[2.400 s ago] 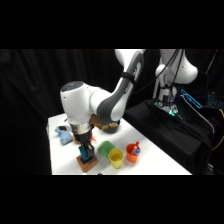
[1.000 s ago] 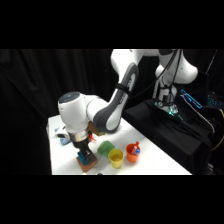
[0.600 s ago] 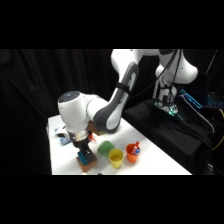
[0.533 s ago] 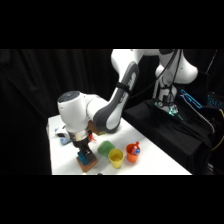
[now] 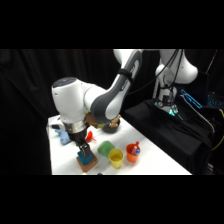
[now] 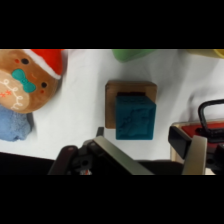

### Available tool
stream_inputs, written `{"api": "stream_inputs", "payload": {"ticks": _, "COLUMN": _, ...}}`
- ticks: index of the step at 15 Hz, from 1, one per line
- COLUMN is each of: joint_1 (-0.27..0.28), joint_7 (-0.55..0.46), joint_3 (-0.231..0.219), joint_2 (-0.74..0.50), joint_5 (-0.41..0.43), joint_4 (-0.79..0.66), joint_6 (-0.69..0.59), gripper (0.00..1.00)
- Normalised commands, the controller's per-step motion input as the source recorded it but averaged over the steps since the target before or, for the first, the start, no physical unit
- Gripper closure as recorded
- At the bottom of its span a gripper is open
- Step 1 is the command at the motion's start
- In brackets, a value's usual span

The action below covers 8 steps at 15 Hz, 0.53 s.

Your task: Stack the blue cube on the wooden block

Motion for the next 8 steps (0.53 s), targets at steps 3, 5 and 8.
{"api": "stream_inputs", "payload": {"ticks": 3, "joint_1": -0.005, "joint_7": -0.14, "joint_3": 0.033, "joint_2": -0.38, "joint_5": -0.015, "joint_4": -0.15, "joint_6": -0.36, "gripper": 0.00}}
{"api": "stream_inputs", "payload": {"ticks": 5, "joint_1": -0.026, "joint_7": -0.17, "joint_3": 0.058, "joint_2": -0.37, "joint_5": 0.020, "joint_4": -0.19, "joint_6": -0.32, "gripper": 0.00}}
{"api": "stream_inputs", "payload": {"ticks": 8, "joint_1": -0.034, "joint_7": -0.17, "joint_3": 0.065, "joint_2": -0.40, "joint_5": 0.044, "joint_4": -0.26, "joint_6": -0.28, "gripper": 0.00}}
